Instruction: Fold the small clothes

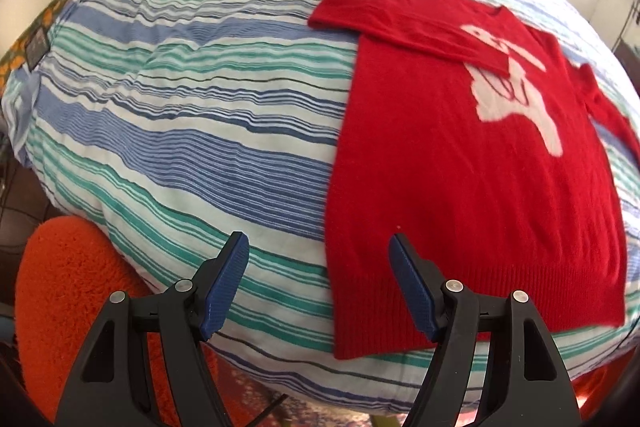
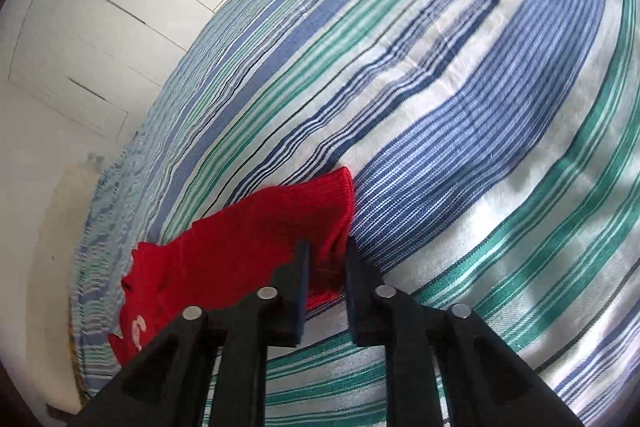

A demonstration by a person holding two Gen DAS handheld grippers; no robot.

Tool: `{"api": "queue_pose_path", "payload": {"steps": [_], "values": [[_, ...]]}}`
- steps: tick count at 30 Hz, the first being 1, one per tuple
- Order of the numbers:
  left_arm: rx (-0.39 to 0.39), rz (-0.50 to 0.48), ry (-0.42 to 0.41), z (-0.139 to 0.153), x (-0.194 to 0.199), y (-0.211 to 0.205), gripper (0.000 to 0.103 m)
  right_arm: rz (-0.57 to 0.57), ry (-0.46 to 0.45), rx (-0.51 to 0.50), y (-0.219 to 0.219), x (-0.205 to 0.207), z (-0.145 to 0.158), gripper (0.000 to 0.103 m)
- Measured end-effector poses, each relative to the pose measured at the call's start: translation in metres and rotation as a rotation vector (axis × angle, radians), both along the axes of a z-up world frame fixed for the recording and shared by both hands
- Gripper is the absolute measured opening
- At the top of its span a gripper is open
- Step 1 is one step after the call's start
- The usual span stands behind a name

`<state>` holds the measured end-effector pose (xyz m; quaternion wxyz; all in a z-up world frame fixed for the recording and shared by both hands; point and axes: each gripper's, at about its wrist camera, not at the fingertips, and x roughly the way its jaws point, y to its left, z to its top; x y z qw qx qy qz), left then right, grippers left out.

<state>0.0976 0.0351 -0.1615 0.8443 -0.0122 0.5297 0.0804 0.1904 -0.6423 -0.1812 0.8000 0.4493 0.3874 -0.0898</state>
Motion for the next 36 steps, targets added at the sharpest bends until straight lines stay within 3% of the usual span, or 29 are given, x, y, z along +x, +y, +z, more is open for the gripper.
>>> {"api": "queue_pose_path", "payload": {"steps": [3, 4, 5, 7, 9, 12, 15, 17, 21, 22, 23, 24, 26, 29, 31, 33, 36], "values": [[0.018, -0.004, 0.017, -0.005, 0.002, -0.004, 0.075, -0.013, -0.029, 0.06, -0.001, 0.003, -0.008, 0.038], [0.028, -0.003, 0.022, -0.005, 0.002, -0.005, 0.075, 0.02, -0.008, 0.053, 0.002, 0.009, -0.008, 0.029], [0.033, -0.001, 0.023, -0.005, 0.002, -0.004, 0.075, 0.064, 0.043, 0.001, 0.007, 0.017, -0.005, 0.005], [0.03, 0.011, 0.016, -0.004, 0.001, -0.001, 0.075, 0.085, 0.084, -0.182, 0.01, 0.019, 0.013, 0.004], [0.024, 0.023, 0.019, -0.005, 0.0, 0.002, 0.075, 0.019, 0.151, -0.357, -0.002, 0.012, 0.028, 0.003], [0.014, 0.037, 0.041, -0.011, 0.002, 0.006, 0.075, -0.023, 0.237, -0.374, -0.017, 0.007, 0.016, 0.003], [0.021, 0.041, 0.042, -0.013, 0.002, 0.008, 0.075, 0.031, 0.294, -0.523, 0.007, 0.017, 0.014, 0.003], [0.026, 0.04, 0.041, -0.013, 0.002, 0.009, 0.075, 0.033, 0.318, -0.562, 0.015, 0.023, 0.012, 0.003], [0.007, 0.051, 0.041, -0.013, 0.001, 0.012, 0.075, 0.033, 0.334, -0.579, 0.013, 0.023, 0.013, 0.005], [0.001, 0.053, 0.039, -0.013, 0.001, 0.013, 0.075, 0.04, 0.323, -0.568, 0.012, 0.022, 0.014, 0.009], [-0.001, 0.053, 0.037, -0.013, 0.001, 0.013, 0.075, 0.044, 0.314, -0.55, 0.011, 0.022, 0.015, 0.018], [-0.004, 0.052, 0.035, -0.012, 0.001, 0.013, 0.075, 0.046, 0.304, -0.53, 0.011, 0.018, 0.017, 0.037], [-0.013, 0.046, 0.027, -0.011, 0.0, 0.013, 0.075, 0.042, 0.277, -0.503, 0.009, 0.006, 0.027, 0.064], [-0.031, 0.038, 0.005, -0.007, -0.003, 0.014, 0.075, 0.029, 0.263, -0.509, 0.016, -0.021, 0.048, 0.064], [-0.044, 0.03, -0.01, -0.005, -0.005, 0.014, 0.075, 0.048, 0.23, -0.457, 0.034, -0.044, 0.06, 0.063], [-0.057, 0.02, -0.018, -0.005, -0.006, 0.014, 0.075, 0.129, 0.172, -0.377, 0.073, -0.066, 0.07, 0.063], [-0.074, 0.001, -0.024, -0.004, -0.009, 0.013, 0.075, 0.339, 0.115, -0.2, 0.159, -0.098, 0.067, 0.063]]}}
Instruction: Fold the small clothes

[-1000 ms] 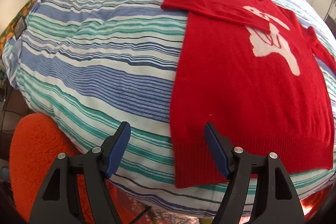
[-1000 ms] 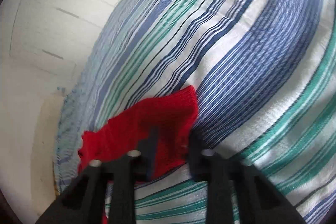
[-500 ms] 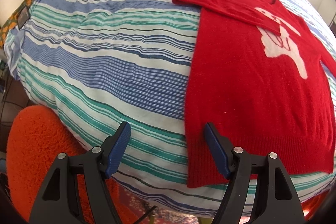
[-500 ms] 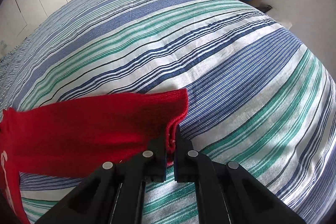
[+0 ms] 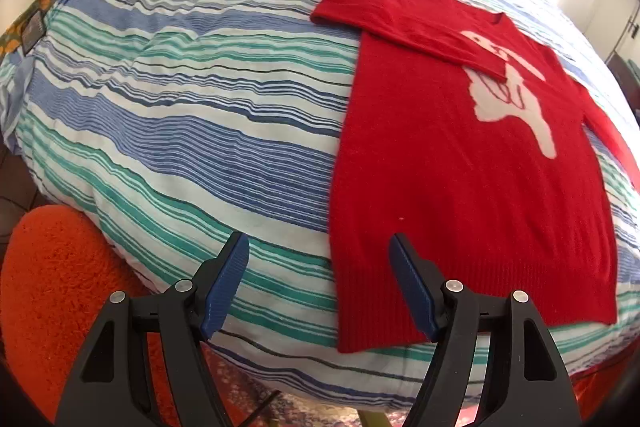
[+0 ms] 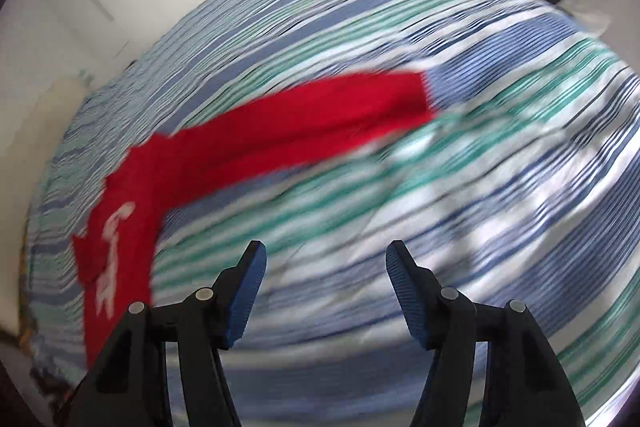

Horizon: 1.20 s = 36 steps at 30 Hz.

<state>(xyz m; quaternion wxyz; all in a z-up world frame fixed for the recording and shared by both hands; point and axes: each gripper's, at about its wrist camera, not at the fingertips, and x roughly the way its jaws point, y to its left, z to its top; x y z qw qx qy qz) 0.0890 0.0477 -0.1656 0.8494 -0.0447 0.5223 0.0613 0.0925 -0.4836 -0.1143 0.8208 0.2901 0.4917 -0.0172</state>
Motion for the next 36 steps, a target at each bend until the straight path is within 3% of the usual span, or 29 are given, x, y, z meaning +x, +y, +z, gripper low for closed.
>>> {"api": "queue_pose_path", "payload": {"steps": [4, 6, 8, 10, 11, 15, 20, 25, 36], "values": [[-0.021, -0.021, -0.019, 0.004, -0.004, 0.001, 0.075, 0.224, 0.038, 0.233, 0.117, -0.033, -0.024, 0.063], [-0.041, -0.03, -0.014, 0.003, -0.006, 0.002, 0.075, 0.289, 0.047, 0.254, 0.159, -0.039, -0.036, 0.063], [-0.048, -0.04, 0.0, 0.001, -0.008, 0.002, 0.075, 0.307, 0.061, 0.195, 0.186, -0.039, -0.046, 0.06], [-0.043, -0.057, 0.014, 0.0, -0.009, 0.0, 0.075, 0.313, 0.099, 0.094, 0.191, -0.03, -0.054, 0.01], [-0.036, -0.069, 0.02, -0.001, -0.011, -0.001, 0.075, 0.296, 0.119, 0.083, 0.189, -0.032, -0.056, 0.004], [-0.007, -0.114, 0.05, -0.008, -0.012, -0.01, 0.075, 0.227, 0.121, 0.073, 0.173, -0.036, -0.057, 0.003], [0.047, -0.171, 0.066, -0.014, -0.012, -0.025, 0.075, 0.264, 0.116, -0.023, 0.185, -0.032, -0.059, 0.003], [0.113, -0.216, 0.054, -0.017, -0.015, -0.039, 0.075, 0.263, 0.102, -0.006, 0.177, -0.034, -0.061, 0.003], [0.103, -0.202, 0.066, -0.02, -0.015, -0.038, 0.075, 0.268, 0.091, -0.007, 0.174, -0.039, -0.061, 0.002]]}}
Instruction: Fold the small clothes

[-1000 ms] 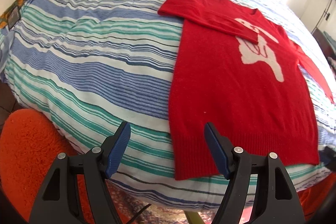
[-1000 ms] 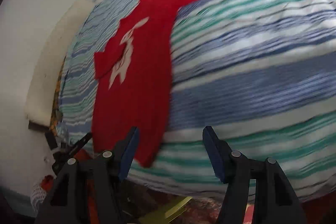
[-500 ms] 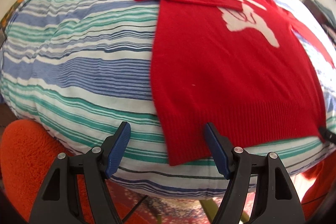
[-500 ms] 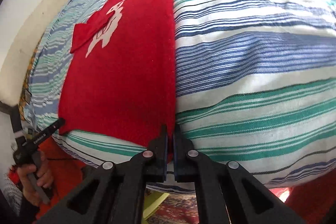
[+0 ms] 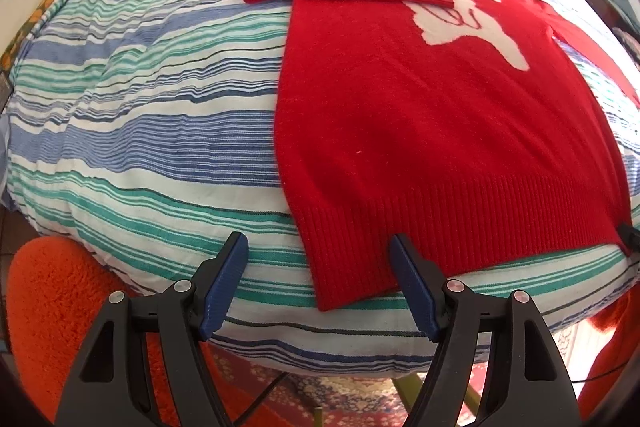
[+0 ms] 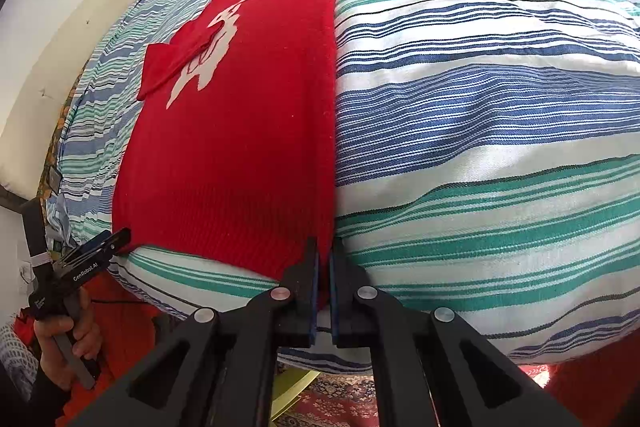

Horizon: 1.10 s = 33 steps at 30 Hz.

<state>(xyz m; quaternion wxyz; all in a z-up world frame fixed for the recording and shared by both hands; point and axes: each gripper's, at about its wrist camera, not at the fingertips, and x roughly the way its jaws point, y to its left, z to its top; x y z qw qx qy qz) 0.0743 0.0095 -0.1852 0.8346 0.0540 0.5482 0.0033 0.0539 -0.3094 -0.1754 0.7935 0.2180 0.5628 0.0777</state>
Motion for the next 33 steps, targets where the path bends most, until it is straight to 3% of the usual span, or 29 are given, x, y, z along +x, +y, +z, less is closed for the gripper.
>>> {"api": "queue_pose_path", "payload": {"steps": [5, 8, 12, 15, 18, 20, 22, 25, 28, 32, 33], "values": [[-0.013, 0.015, 0.001, 0.006, -0.003, 0.004, 0.075, -0.015, 0.0, 0.017, -0.004, -0.006, 0.005, 0.006], [-0.11, 0.09, -0.012, 0.021, -0.007, 0.025, 0.075, -0.034, -0.016, -0.001, -0.01, -0.013, 0.019, 0.027], [-0.294, 0.172, -0.021, 0.043, 0.004, 0.043, 0.078, -0.119, -0.143, -0.166, -0.027, -0.029, 0.051, 0.058], [-0.388, 0.131, -0.015, 0.063, 0.035, 0.025, 0.079, -0.172, -0.204, -0.208, -0.041, -0.033, 0.062, 0.059], [-0.417, 0.069, -0.066, 0.082, 0.072, -0.01, 0.08, -0.183, -0.209, -0.174, -0.048, -0.028, 0.058, 0.059], [-0.293, -0.033, -0.12, 0.087, 0.1, -0.052, 0.081, -0.164, -0.192, -0.153, -0.046, -0.023, 0.051, 0.059], [-0.107, -0.161, -0.163, 0.078, 0.124, -0.094, 0.081, -0.147, -0.182, -0.135, -0.044, -0.02, 0.048, 0.059], [0.108, -0.331, -0.104, 0.037, 0.16, -0.141, 0.08, -0.135, -0.18, -0.112, -0.045, -0.018, 0.047, 0.059], [0.181, -0.342, -0.058, 0.005, 0.187, -0.156, 0.076, -0.139, -0.175, -0.089, -0.049, -0.019, 0.045, 0.059], [0.245, -0.348, -0.095, -0.016, 0.209, -0.164, 0.078, -0.156, -0.157, -0.061, -0.054, -0.018, 0.04, 0.059], [0.242, -0.343, -0.111, -0.016, 0.213, -0.163, 0.07, -0.158, -0.151, -0.059, -0.055, -0.017, 0.038, 0.059]]}}
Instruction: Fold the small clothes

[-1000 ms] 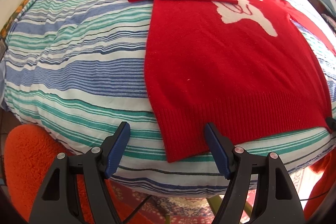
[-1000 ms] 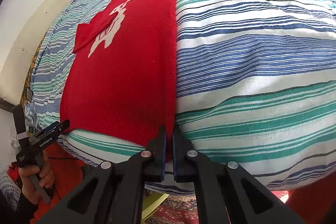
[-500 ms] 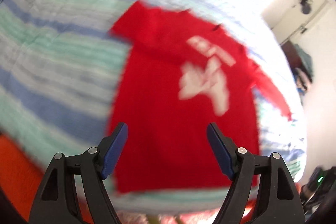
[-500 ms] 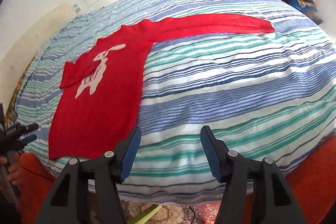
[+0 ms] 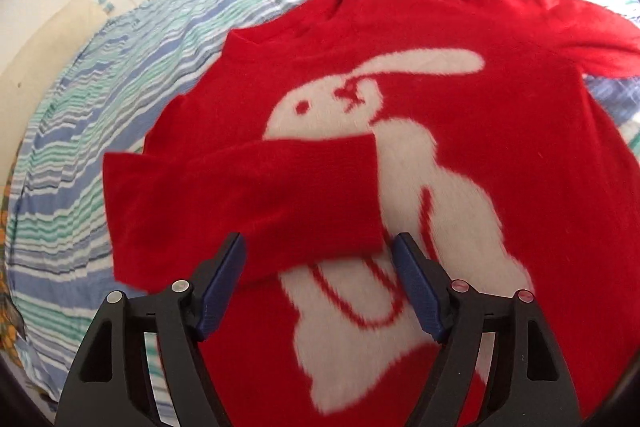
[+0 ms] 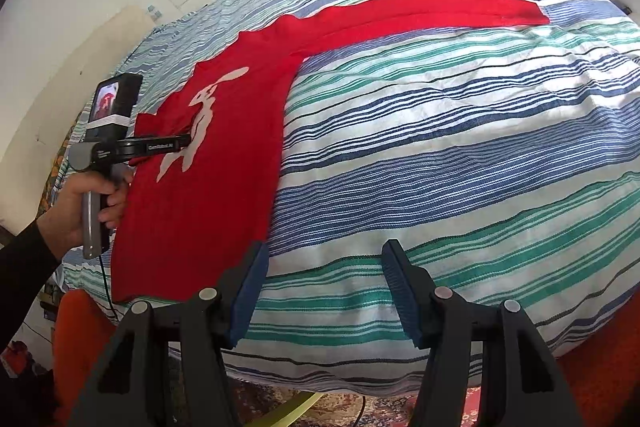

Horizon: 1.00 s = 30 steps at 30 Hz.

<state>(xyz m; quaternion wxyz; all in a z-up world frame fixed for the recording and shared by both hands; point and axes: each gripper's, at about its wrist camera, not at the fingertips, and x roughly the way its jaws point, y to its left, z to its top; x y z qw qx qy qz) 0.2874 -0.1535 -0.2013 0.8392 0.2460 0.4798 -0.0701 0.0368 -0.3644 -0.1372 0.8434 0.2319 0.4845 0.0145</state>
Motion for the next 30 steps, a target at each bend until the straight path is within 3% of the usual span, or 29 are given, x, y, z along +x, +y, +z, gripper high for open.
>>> {"api": "queue_pose_path", "payload": {"steps": [1, 2, 3, 7, 9, 11, 13, 16, 20, 24, 28, 30], "values": [[-0.019, 0.008, -0.01, 0.001, 0.003, 0.004, 0.056, -0.001, 0.005, 0.001, 0.0, 0.002, -0.001, 0.059], [-0.045, 0.03, 0.005, 0.003, 0.009, 0.01, 0.008, 0.0, 0.009, 0.001, 0.0, 0.003, -0.002, 0.059], [-0.076, 0.074, 0.026, 0.009, 0.017, 0.02, 0.006, 0.0, 0.011, -0.002, 0.0, 0.004, -0.002, 0.059], [-0.323, 0.22, -0.044, 0.07, 0.032, 0.101, 0.006, 0.005, -0.002, -0.022, 0.002, 0.005, 0.0, 0.059], [-0.425, 0.341, -0.097, 0.104, 0.035, 0.172, 0.006, 0.001, -0.015, -0.041, 0.003, 0.005, 0.003, 0.059], [-0.483, 0.475, -0.13, 0.12, 0.036, 0.244, 0.006, -0.003, -0.026, -0.052, 0.004, 0.004, 0.004, 0.059], [-0.479, 0.618, -0.159, 0.121, 0.034, 0.311, 0.006, -0.008, -0.023, -0.056, 0.004, 0.004, 0.003, 0.059], [-0.472, 0.815, -0.125, 0.095, 0.031, 0.394, 0.006, -0.007, -0.005, -0.065, 0.005, 0.008, -0.001, 0.059], [-0.435, 0.873, -0.086, 0.062, 0.034, 0.418, 0.006, 0.008, 0.001, -0.089, 0.012, 0.011, -0.004, 0.059], [-0.409, 0.955, -0.124, 0.055, 0.02, 0.425, 0.006, 0.015, 0.007, -0.113, 0.017, 0.013, -0.005, 0.059], [-0.313, 1.049, -0.159, 0.058, -0.003, 0.434, 0.005, 0.006, 0.012, -0.123, 0.016, 0.014, -0.006, 0.059], [-0.277, 1.075, -0.132, 0.048, -0.007, 0.444, 0.005, 0.007, 0.018, -0.125, 0.015, 0.015, -0.008, 0.059]]}}
